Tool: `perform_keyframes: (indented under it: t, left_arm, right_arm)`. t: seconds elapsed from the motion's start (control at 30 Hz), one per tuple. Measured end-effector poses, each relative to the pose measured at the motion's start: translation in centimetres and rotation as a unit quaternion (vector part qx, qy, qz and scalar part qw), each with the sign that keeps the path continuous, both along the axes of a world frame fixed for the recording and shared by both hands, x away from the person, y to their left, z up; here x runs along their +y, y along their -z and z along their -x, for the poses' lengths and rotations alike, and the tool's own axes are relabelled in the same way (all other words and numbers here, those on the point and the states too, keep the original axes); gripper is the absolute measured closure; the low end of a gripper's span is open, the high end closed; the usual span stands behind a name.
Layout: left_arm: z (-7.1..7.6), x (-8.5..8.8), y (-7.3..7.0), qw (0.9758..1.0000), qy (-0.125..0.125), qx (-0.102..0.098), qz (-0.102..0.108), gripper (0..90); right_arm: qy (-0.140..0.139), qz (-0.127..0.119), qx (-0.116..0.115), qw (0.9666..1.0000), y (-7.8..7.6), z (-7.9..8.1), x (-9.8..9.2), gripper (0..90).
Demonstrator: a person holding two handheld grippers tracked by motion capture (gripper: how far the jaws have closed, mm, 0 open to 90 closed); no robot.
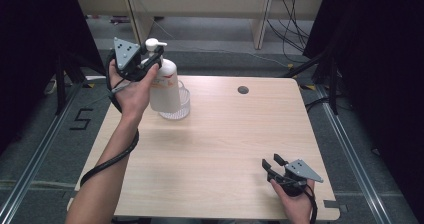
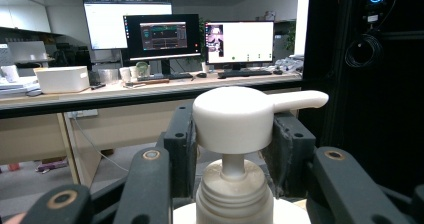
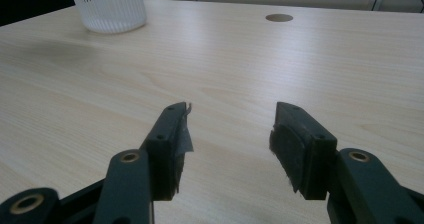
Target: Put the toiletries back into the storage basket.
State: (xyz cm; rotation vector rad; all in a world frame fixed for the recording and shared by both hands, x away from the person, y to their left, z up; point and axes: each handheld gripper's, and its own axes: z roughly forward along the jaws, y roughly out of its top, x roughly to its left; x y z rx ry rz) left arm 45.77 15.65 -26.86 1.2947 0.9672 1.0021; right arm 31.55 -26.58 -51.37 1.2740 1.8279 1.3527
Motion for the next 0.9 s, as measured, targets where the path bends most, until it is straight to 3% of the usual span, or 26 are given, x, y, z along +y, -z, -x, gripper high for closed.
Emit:
perform_keyframes:
  t: [0.03,0.17,0.27,0.33,0.37,0.4,0.6,0.73,0.9]
  left_arm:
    - [-0.2,0.0,0.0,1.0000,0.000,0.000,0.000,59.0]
    - [-0.6,0.0,0.2,1.0000,0.001,-0.002,-0.004,59.0]
    - [-1.0,0.0,0.5,1.0000,-0.001,0.001,-0.007,59.0]
    - [-1.0,-0.1,0.5,1.0000,-0.001,0.000,-0.007,59.0]
    - [-1.1,-0.1,0.6,1.0000,-0.001,0.000,-0.006,59.0]
    - [-1.2,-0.1,0.6,1.0000,-0.001,0.001,-0.007,59.0]
    - [-1.7,-0.1,0.5,1.0000,-0.001,0.003,-0.008,59.0]
    - [-2.0,-0.2,0.4,1.0000,-0.003,0.002,-0.008,59.0]
    - [-2.4,-0.2,0.3,1.0000,-0.005,0.000,-0.005,59.0]
  right_arm:
    - [-0.004,0.022,-0.007,0.9997,-0.1,-0.1,-0.3,48.5]
    - [-0.002,0.024,-0.010,0.9996,-0.1,-0.1,-0.3,48.6]
    - [-0.002,0.006,0.005,1.0000,-0.1,0.1,-0.2,48.6]
    - [-0.008,0.013,0.000,0.9999,-0.1,-0.1,-0.3,48.6]
    - [0.004,0.001,0.011,0.9999,-0.1,0.2,0.0,48.5]
    - [-0.006,0.025,-0.007,0.9996,-0.1,-0.1,-0.3,48.6]
    - [-0.002,0.027,-0.014,0.9995,-0.1,-0.2,-0.4,48.6]
    - [-0.003,0.021,-0.004,0.9998,-0.1,-0.1,-0.3,48.6]
    - [-0.003,0.031,-0.009,0.9995,-0.1,-0.1,-0.4,48.5]
